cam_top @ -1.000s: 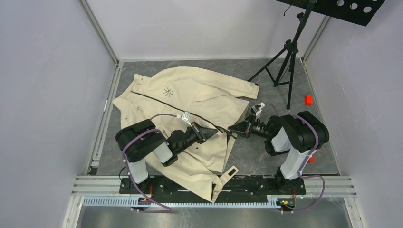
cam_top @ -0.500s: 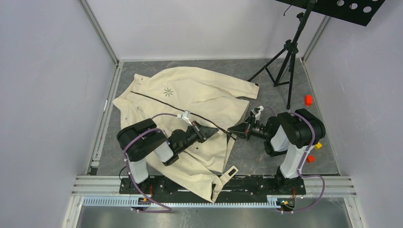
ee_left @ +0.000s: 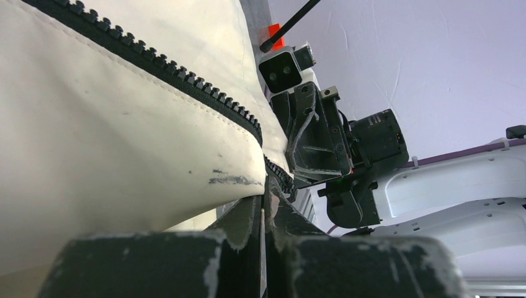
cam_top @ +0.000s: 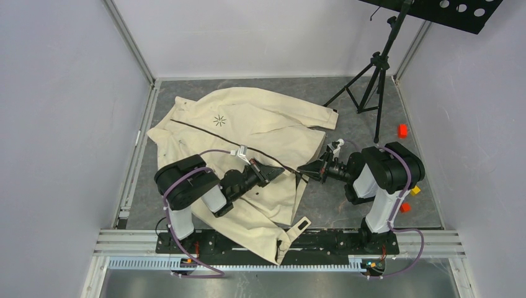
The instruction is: Zip up the jacket
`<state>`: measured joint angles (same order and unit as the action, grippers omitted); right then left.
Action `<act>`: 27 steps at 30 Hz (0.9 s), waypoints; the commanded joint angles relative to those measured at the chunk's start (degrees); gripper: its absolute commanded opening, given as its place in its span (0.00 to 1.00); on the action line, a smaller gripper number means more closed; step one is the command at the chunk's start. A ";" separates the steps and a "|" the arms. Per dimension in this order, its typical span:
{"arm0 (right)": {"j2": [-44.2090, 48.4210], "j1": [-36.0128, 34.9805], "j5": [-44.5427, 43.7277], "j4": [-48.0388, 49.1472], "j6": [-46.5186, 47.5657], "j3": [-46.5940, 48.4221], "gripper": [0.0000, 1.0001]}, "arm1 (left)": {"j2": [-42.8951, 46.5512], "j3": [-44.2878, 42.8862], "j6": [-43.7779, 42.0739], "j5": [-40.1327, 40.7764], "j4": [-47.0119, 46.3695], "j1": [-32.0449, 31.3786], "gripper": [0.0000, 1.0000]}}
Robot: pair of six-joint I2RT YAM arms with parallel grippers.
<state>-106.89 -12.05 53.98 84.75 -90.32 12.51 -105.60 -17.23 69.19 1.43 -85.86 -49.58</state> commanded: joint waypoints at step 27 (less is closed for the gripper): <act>-1.83 -0.60 -0.10 26.51 -0.29 0.73 0.00 | -1.54 -1.05 1.83 0.84 -3.19 -0.32 0.02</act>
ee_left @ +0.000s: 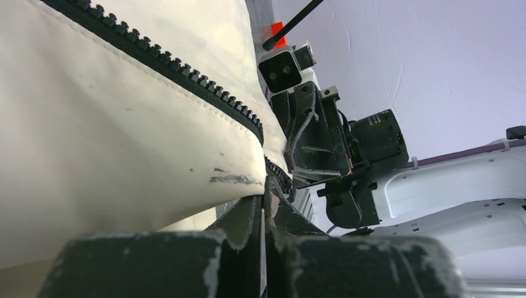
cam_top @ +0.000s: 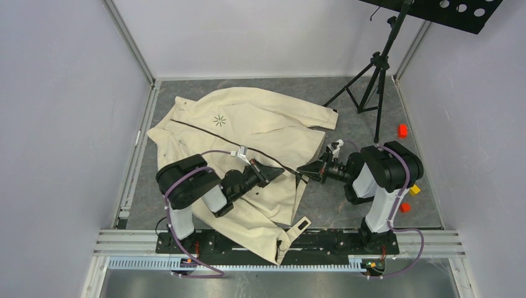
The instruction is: Zip up the jacket
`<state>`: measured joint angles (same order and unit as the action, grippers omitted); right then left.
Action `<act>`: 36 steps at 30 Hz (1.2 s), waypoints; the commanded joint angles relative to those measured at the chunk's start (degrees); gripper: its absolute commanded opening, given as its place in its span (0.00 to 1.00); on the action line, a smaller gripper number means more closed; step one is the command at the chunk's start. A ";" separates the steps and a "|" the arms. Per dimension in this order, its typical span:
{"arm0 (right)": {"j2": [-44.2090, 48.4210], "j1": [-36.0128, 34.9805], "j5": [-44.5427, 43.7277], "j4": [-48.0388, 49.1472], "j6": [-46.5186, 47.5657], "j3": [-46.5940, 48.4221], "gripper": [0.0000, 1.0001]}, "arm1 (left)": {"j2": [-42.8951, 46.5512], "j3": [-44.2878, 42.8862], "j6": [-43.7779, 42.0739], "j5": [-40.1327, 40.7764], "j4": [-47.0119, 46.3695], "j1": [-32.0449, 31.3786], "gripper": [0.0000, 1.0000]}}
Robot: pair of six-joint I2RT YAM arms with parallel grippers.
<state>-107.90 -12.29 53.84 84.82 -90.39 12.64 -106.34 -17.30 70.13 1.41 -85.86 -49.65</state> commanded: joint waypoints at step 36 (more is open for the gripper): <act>-1.09 -0.62 0.03 27.26 -0.40 1.16 0.00 | -0.69 -0.54 1.28 0.63 -3.17 -0.79 0.02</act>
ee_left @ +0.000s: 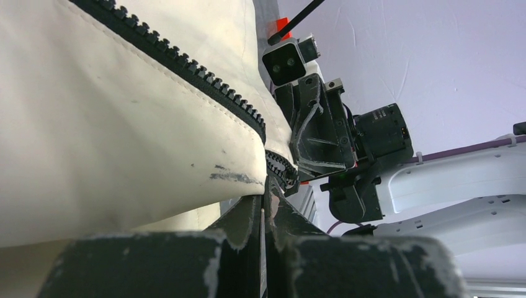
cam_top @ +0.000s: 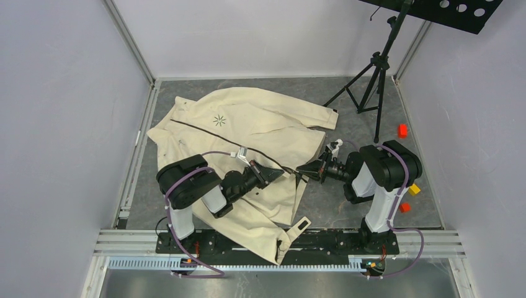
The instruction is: Zip up the jacket
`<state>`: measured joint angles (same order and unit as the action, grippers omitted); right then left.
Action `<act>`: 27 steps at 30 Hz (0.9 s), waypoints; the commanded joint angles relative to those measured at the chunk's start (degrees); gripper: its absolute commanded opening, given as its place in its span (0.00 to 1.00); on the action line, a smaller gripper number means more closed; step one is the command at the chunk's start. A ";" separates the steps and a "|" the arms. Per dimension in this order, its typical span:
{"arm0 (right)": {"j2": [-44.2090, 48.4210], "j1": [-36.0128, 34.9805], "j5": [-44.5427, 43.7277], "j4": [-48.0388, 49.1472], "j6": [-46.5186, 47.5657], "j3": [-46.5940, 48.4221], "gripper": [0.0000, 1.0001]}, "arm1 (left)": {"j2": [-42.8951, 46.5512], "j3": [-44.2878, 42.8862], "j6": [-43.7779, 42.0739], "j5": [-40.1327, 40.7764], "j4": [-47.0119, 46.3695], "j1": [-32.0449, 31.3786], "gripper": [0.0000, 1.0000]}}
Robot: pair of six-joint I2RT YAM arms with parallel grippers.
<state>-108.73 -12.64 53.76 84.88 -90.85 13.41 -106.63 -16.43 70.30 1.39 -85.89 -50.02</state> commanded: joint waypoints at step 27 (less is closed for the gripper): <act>0.75 -0.79 0.12 27.23 1.00 -0.11 0.00 | 0.29 0.17 1.02 1.83 -3.23 -0.67 0.02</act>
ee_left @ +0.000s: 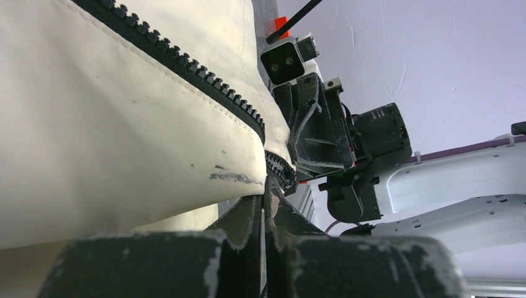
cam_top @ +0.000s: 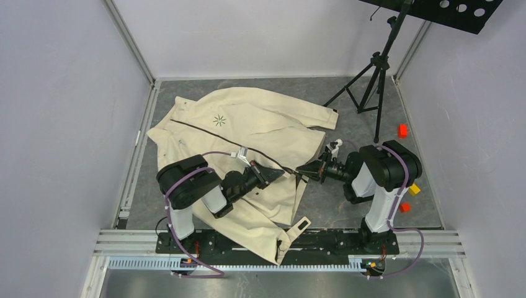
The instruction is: Zip up the jacket
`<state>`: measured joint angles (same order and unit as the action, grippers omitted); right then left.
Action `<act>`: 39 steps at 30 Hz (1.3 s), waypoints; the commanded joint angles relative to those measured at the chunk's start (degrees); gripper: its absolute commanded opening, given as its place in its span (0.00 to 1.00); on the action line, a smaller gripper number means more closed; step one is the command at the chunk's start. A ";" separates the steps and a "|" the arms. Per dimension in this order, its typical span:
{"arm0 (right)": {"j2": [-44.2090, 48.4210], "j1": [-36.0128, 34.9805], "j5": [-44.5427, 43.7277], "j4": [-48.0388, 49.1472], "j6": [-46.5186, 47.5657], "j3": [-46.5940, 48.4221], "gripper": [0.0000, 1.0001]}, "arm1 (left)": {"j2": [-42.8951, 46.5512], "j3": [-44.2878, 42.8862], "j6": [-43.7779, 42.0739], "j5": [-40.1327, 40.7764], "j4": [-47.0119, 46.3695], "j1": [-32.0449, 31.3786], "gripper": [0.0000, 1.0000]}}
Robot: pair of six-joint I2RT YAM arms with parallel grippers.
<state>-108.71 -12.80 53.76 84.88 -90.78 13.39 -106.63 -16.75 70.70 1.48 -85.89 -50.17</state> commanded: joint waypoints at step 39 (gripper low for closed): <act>3.31 -2.58 -1.19 19.40 7.48 0.80 0.00 | 1.27 -1.70 4.64 4.76 3.68 -3.56 0.02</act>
<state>-106.80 -14.70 52.47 84.86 -84.53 13.39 -107.50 -17.26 74.39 4.49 -83.92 -52.77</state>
